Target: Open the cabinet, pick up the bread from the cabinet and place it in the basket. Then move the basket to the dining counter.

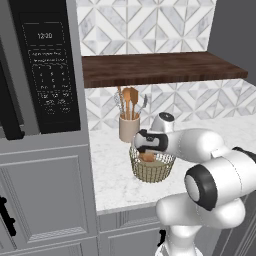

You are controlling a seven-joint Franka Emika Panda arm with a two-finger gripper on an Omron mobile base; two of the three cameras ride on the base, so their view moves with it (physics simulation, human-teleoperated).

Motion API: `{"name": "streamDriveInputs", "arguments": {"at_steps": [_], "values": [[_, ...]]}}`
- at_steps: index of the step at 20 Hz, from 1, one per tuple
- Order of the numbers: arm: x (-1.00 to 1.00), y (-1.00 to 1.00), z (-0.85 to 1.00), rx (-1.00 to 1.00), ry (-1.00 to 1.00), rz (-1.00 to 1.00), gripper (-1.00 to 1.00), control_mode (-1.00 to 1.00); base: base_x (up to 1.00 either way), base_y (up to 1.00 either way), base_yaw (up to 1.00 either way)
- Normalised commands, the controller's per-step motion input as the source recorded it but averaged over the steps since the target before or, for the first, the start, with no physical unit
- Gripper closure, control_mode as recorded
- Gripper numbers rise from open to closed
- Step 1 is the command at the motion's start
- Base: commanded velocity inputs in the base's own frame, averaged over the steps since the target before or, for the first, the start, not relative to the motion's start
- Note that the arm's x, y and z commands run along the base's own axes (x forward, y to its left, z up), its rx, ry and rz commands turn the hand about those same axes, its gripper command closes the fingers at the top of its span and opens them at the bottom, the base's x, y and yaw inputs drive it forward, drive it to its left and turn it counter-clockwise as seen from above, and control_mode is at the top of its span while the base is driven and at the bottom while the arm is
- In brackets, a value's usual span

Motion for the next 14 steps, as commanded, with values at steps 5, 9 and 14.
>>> {"name": "streamDriveInputs", "arguments": {"at_steps": [5,9,14], "values": [[0.10,0.00,0.00,0.00,0.00,0.00,-1.00,-1.00,0.00,0.00,0.00],[0.14,0.00,0.00,0.00,-0.01,0.00,-1.00,-1.00,0.00,0.00,0.00],[0.04,0.00,0.05,0.00,-0.05,0.00,-1.00,-1.00,0.00,0.00,0.00]]}}
